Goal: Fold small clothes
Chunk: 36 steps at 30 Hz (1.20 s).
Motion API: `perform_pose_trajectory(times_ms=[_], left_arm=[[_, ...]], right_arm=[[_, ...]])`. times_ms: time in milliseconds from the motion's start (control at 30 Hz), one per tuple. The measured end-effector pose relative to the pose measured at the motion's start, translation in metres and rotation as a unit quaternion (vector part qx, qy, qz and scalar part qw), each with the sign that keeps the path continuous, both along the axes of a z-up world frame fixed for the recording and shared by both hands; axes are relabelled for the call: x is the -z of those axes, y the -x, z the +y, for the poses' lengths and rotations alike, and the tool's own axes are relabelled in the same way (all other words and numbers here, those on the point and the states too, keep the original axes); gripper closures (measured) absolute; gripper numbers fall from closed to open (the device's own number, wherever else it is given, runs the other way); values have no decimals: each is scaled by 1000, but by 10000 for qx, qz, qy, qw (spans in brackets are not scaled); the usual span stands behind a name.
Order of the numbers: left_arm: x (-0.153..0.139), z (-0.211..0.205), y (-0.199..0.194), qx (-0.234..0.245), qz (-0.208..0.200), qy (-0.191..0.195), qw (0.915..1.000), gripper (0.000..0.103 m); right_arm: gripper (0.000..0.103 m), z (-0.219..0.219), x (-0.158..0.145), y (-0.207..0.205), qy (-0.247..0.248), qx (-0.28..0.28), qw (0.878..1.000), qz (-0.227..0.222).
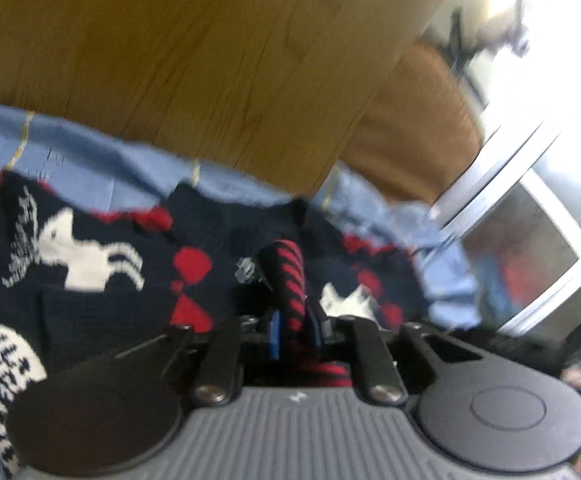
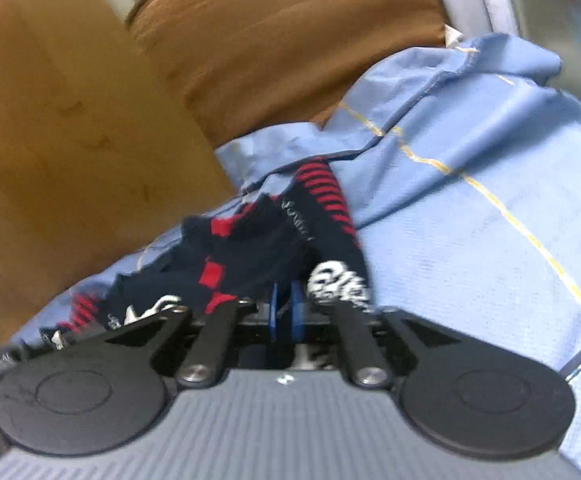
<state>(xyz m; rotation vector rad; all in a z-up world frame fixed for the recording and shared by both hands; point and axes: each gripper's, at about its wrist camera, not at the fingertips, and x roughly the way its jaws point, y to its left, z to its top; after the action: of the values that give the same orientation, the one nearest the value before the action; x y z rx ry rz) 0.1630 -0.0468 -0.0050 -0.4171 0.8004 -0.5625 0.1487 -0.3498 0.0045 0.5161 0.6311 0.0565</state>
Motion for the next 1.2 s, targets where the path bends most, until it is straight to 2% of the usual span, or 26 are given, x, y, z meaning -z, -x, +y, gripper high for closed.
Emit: perform_pose_trajectory(times_ms=[67,133,267,333,400,533,633,667,700,733,800,900,967,1033,1067,1133,1200], left_arm=[[-2,4,0,7,-14,107,9999,82],[-2,5,1,16,-39,145,9999,77],[-4,6,6,56,-133,106,9998,67],[-5,6,7,57,-168,83,9998,65],[-4,7,6,65,-159,99,9998,64],[-3,7,5,65,-131,145,9998,63],[-4,6,6,87,-177,102,9998,61],[-4,5,7,99,-197,81,9997,60],[-4,4,7,110,-217,59,9997,60],[-4,4,7,114,-235,37,9997,60],[-5,4,8,71,-262,5,9996,64],[-5,4,6,-83,-283,-119,9995,73],[-3,3,4,-134,-250,-183,9994,76],[-3,1,5,-135,-304,-288,9990,75],[-3,-1,6,-127,-350,-357,9987,75],[-4,-4,7,-103,-422,-458,9980,75],[-5,-2,8,-91,-433,-437,9981,73]], right_arm=[[90,-8,-4,7,-135,222,9996,-136],[86,-10,-14,16,40,462,9982,-392],[85,9,-34,15,493,-18,9960,-741],[66,17,-37,5,738,-237,9948,-667],[63,13,-33,-3,726,-129,9963,-432],[63,-10,-13,-15,-225,217,9993,196],[64,-10,-7,-16,-411,292,9985,218],[67,-8,-8,-18,-398,327,9985,202],[88,-7,-9,-20,-323,337,9987,188],[96,-5,-10,-22,-211,307,9992,170],[96,-3,-18,-13,-124,336,9993,-91],[96,2,-34,19,387,490,9960,-635],[96,4,-28,28,621,466,9955,-545],[92,8,-15,26,875,280,9957,-148],[92,6,-11,28,874,277,9957,-93],[85,1,-15,37,841,372,9956,-182],[85,-1,-22,47,829,496,9946,-391]])
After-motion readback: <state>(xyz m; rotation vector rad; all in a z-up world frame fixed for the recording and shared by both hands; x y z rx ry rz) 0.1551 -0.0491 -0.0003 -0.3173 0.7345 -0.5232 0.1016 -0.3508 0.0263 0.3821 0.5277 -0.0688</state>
